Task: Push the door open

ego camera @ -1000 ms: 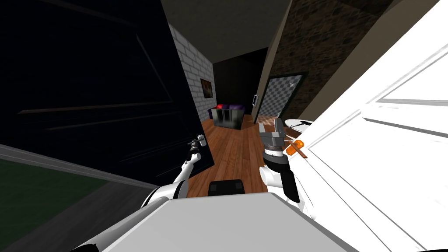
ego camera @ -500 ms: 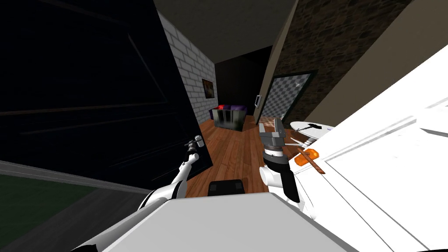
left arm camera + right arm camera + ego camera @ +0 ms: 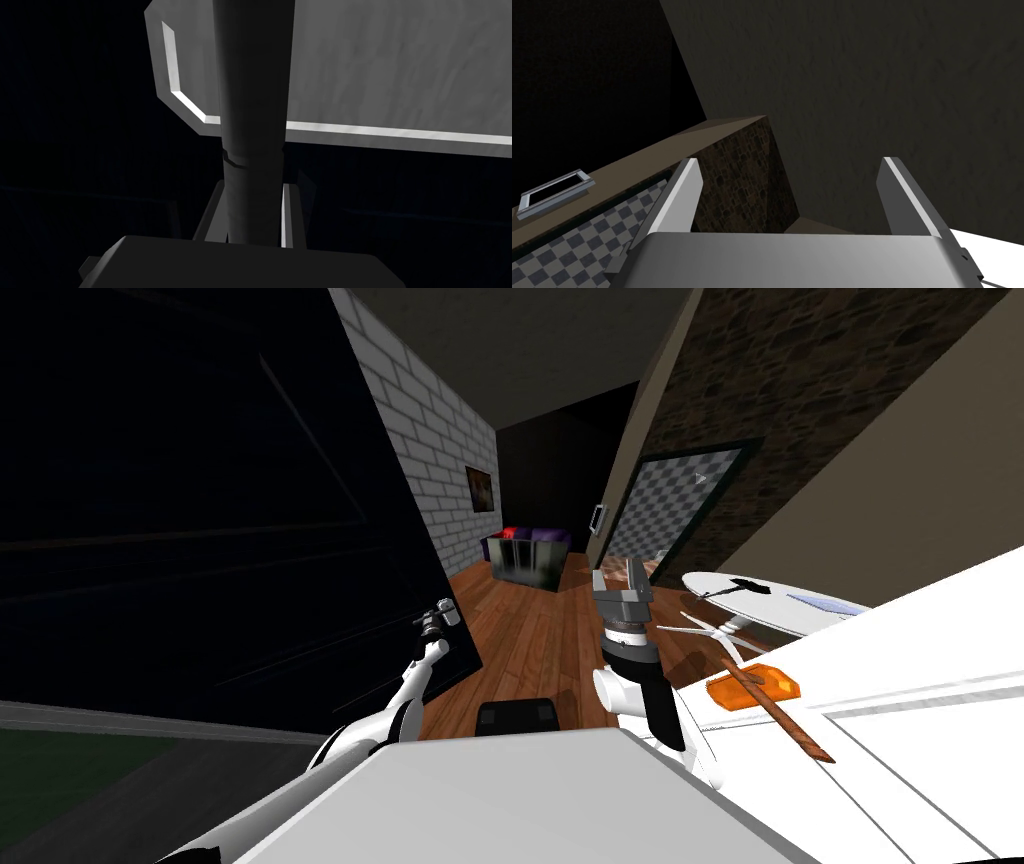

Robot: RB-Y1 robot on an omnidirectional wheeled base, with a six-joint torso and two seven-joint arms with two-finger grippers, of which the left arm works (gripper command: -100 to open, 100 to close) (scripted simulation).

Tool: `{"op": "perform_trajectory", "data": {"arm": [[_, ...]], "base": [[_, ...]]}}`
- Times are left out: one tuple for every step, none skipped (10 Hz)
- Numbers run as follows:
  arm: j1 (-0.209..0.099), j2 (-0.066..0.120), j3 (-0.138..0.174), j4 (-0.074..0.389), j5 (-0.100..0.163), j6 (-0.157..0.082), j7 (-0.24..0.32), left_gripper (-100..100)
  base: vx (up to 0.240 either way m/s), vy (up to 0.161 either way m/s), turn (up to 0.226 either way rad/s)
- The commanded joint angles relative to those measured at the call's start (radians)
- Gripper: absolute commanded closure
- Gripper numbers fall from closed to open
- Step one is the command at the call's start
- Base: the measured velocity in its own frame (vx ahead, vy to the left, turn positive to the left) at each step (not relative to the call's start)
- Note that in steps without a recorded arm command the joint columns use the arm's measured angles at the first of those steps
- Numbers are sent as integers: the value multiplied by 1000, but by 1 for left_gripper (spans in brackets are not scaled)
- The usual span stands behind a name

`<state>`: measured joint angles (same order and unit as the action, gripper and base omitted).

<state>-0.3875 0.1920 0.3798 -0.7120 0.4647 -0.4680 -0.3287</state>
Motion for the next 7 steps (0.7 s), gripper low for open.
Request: {"op": "perform_trajectory", "data": {"arm": [[-1, 8, 16, 0, 6, -1, -7, 100], [0, 11, 22, 1, 8, -2, -9, 100], [1, 13, 29, 2, 11, -3, -11, 100], [1, 17, 36, 3, 14, -4, -13, 100], [2, 19, 42, 4, 16, -5, -15, 100], [8, 20, 40, 9, 15, -5, -13, 100], [10, 27, 58, 9, 25, -8, -23, 100]], "base": [[152, -50, 44], [173, -56, 59], [163, -67, 55], [149, -58, 52], [175, -43, 48], [79, -10, 46], [131, -15, 48]]}}
